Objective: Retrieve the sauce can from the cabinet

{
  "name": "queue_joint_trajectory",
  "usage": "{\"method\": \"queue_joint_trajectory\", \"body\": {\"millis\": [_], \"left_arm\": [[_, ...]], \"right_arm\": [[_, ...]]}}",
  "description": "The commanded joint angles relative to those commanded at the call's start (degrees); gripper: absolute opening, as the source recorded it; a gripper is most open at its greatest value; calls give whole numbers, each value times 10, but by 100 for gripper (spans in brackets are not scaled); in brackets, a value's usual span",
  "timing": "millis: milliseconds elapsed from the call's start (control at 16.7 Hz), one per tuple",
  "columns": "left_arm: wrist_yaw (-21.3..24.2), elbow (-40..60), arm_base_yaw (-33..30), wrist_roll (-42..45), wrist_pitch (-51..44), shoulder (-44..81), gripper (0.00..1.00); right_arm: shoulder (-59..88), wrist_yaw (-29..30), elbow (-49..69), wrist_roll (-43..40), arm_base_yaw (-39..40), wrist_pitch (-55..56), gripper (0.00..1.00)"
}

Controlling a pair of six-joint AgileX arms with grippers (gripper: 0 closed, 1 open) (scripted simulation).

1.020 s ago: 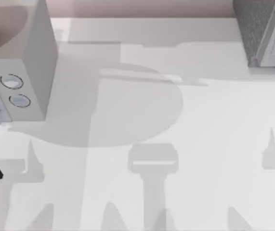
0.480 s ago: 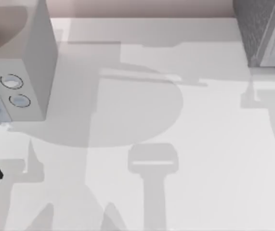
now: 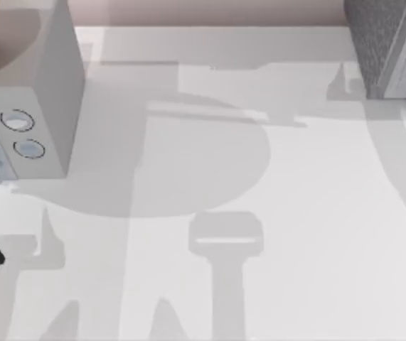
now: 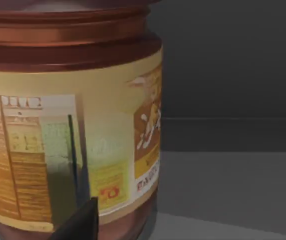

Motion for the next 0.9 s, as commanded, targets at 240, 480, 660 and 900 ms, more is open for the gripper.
{"method": "queue_joint_trajectory", "body": {"millis": [240, 480, 660, 900], "left_arm": [[0, 0, 0, 0, 0, 0, 100], [0, 0, 0, 0, 0, 0, 100], [0, 0, 0, 0, 0, 0, 100], [0, 0, 0, 0, 0, 0, 100]], "right_arm": [[34, 5, 50, 0, 6, -9, 100], [32, 5, 48, 0, 4, -8, 100], [39, 26, 52, 2, 24, -4, 100], [61, 97, 60, 0, 91, 9, 100]]}}
